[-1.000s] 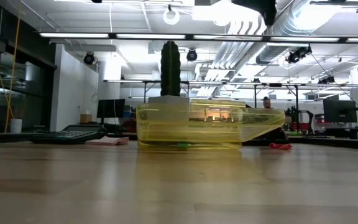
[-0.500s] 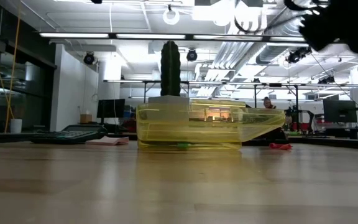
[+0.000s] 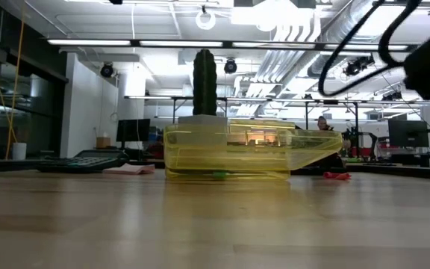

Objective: Pack school essentials
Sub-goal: Put the black pencil into the yellow supply box

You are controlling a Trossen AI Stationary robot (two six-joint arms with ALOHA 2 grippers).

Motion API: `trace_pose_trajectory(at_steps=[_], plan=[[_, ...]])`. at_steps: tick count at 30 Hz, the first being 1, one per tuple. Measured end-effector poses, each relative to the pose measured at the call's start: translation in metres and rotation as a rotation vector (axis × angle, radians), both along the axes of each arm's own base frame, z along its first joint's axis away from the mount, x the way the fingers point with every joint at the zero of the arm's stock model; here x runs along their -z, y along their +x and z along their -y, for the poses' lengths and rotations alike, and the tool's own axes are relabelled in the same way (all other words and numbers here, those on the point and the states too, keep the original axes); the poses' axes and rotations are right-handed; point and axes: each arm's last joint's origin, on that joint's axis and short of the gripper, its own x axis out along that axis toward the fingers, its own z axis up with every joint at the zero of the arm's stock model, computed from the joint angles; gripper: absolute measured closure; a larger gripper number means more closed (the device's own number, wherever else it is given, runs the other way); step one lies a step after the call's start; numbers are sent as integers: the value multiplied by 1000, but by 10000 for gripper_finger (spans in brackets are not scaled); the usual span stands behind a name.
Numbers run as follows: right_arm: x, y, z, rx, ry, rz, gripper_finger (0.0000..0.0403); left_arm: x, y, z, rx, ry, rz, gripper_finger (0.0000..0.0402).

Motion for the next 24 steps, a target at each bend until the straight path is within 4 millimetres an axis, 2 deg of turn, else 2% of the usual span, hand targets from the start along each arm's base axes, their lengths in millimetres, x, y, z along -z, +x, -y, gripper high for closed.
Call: trace_pose_trajectory(at_steps=[6,11,20,24], plan=[[20,11,-4,8,-2,-35,149,0,0,0,0,0,0,204],[31,13,-5,6,-5,-95,161,0,0,0,0,0,0,204],[40,15,-6,4,-25,-128,256,0,0,0,0,-2,1,204],[44,17,-7,-25,-25,-122,285,0,0,0,0,-2,1,204]])
